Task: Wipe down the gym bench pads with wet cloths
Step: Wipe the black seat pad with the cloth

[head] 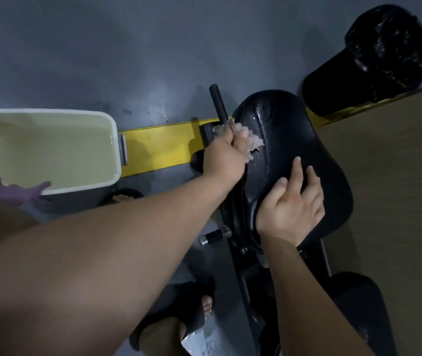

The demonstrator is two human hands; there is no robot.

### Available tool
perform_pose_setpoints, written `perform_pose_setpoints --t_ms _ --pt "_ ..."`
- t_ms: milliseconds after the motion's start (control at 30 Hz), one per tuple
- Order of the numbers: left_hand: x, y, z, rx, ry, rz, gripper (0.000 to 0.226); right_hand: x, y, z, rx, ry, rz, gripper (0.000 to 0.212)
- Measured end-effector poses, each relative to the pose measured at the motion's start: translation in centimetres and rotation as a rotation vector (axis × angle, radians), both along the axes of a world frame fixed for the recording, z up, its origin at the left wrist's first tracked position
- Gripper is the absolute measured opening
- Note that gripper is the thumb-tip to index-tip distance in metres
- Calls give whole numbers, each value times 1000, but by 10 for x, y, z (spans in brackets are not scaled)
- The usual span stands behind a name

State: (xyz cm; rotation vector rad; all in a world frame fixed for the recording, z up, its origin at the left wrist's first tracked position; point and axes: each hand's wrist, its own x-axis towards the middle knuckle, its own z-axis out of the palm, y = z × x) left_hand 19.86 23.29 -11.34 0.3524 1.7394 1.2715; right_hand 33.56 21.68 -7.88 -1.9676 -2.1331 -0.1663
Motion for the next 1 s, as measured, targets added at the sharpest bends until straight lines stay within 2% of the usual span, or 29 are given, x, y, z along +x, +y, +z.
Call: perform_pose_setpoints --t_ms 100,200,333,400,533,700,867,1000 --pt "16 -23 5 65 6 -9 56 2 0 -1 -3 -10 -10 52" --pt "33 -41 11 37 16 4 60 1 0 0 -6 -12 -18 52" --pt "-7 16 8 118 -92 63 48 0 -1 0 6 -23 -18 52" --pt "-28 37 12 191 -103 25 46 0 -1 -1 8 -27 -16 53" --pt "-11 12 17 185 98 -19 52 0 -1 -1 16 -24 -18 52" --pt "-11 19 11 90 172 -24 51 -1 1 -3 30 -23 -19 52" --pt "-58 80 12 140 163 -269 40 0 1 -3 22 -26 -15 53" --pt "-57 80 14 132 320 -396 44 -1 1 0 3 -22 -29 53"
